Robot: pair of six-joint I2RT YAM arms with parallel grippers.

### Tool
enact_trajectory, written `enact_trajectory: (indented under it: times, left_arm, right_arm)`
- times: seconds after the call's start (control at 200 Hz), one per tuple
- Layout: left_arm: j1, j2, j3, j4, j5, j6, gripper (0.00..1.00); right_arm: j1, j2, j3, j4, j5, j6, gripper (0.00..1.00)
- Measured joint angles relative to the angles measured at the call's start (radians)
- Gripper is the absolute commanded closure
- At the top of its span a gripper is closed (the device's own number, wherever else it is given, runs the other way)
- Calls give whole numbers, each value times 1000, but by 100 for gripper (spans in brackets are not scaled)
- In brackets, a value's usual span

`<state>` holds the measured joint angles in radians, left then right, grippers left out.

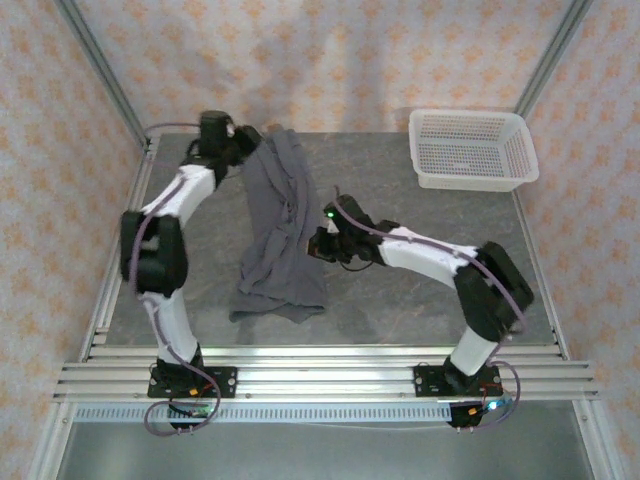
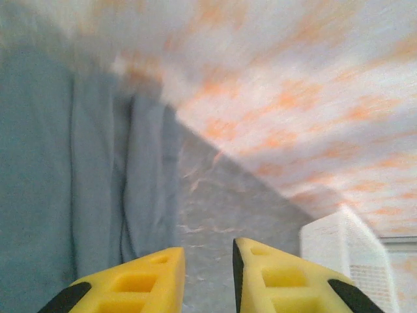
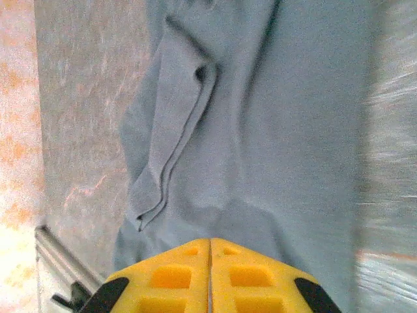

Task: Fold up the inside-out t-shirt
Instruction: Rotate the T-shirt at the center of the table, then fold the T-shirt at the top-center of the table.

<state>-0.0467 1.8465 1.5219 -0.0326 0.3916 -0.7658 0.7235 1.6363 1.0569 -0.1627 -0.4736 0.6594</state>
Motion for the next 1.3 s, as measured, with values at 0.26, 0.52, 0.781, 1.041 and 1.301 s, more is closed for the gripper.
enact_trajectory:
  times: [0.26,0.52,0.781,1.041,1.301]
  left_arm:
    - [-12,-500,-437,-113,18,69,75]
    - [-7,-510,-750,-286,75,88,69]
    - [22,-510,-760,-316,91,134,53]
    - [27,-495,-796,-324,83,139,49]
    - [35,-510,-840,-324,80,135,43]
  right_arm:
    - [-30,-27,-177,34,24,45,66]
    - [6,72,-145,55,-26,10,63]
    - [18,127,-129,85,-49,9,62]
    - [52,153,-92,87,-77,0,74]
    - [51,137,-83,57,-54,6,100]
